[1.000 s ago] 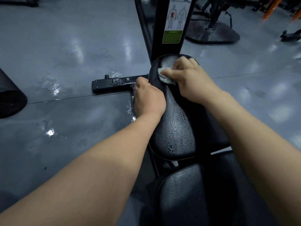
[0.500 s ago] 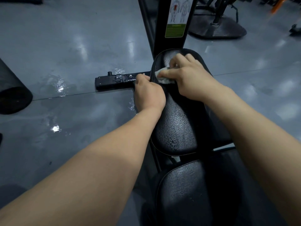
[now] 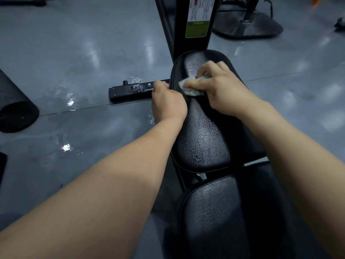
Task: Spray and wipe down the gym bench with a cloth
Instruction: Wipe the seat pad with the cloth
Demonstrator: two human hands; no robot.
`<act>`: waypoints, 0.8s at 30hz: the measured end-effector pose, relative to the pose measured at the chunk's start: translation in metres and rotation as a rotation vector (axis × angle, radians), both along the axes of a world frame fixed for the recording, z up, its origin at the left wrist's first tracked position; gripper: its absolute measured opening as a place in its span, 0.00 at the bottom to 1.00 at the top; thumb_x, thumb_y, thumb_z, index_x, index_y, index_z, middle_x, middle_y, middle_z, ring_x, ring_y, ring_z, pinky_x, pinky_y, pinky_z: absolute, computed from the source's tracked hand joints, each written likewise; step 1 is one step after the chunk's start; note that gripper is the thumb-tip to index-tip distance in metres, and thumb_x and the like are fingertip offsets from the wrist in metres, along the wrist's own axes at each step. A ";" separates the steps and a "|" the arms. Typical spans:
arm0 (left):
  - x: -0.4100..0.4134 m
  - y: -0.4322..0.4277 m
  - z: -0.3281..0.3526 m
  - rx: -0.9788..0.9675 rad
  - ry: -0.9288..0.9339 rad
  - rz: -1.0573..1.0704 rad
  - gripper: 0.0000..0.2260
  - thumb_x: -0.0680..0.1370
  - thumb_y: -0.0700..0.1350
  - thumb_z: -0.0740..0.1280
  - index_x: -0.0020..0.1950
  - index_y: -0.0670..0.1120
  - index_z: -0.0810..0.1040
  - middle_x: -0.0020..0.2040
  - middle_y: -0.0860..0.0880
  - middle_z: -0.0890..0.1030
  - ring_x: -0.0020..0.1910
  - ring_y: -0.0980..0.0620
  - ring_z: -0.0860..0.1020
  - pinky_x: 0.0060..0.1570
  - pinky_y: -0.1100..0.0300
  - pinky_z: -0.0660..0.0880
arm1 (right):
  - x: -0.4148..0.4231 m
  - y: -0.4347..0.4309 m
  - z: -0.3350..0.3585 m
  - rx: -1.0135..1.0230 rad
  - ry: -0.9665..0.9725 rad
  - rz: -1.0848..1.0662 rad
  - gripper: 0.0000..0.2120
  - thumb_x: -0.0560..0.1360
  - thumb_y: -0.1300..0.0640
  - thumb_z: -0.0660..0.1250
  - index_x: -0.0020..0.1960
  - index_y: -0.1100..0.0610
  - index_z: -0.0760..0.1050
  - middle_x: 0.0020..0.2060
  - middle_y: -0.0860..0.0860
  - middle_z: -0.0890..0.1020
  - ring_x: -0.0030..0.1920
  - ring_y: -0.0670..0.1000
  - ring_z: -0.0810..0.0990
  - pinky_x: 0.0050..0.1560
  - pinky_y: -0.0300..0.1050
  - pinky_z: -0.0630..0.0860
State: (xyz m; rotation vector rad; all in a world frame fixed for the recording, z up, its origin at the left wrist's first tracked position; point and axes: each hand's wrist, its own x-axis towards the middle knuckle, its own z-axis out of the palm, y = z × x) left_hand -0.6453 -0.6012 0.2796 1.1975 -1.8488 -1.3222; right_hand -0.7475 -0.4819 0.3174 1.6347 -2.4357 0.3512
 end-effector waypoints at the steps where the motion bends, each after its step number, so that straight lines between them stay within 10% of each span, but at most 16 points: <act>1: 0.000 0.000 0.000 -0.005 -0.001 0.000 0.08 0.78 0.37 0.56 0.51 0.48 0.71 0.54 0.45 0.80 0.49 0.41 0.76 0.46 0.54 0.71 | -0.005 -0.007 0.002 -0.014 0.014 -0.032 0.26 0.76 0.53 0.52 0.68 0.36 0.75 0.57 0.52 0.74 0.52 0.59 0.70 0.56 0.58 0.74; 17: -0.004 -0.002 -0.006 -0.058 -0.027 0.003 0.12 0.78 0.39 0.54 0.56 0.44 0.73 0.54 0.44 0.80 0.51 0.39 0.77 0.50 0.49 0.77 | -0.003 -0.018 0.012 -0.178 -0.018 -0.212 0.20 0.73 0.62 0.63 0.55 0.44 0.85 0.53 0.51 0.80 0.55 0.59 0.78 0.51 0.47 0.75; 24: -0.004 -0.003 -0.007 -0.085 -0.046 0.011 0.12 0.79 0.39 0.54 0.56 0.45 0.74 0.55 0.43 0.80 0.52 0.39 0.78 0.49 0.52 0.74 | 0.011 -0.006 0.006 -0.275 -0.029 -0.324 0.17 0.73 0.51 0.61 0.55 0.48 0.85 0.53 0.52 0.81 0.55 0.58 0.78 0.57 0.45 0.73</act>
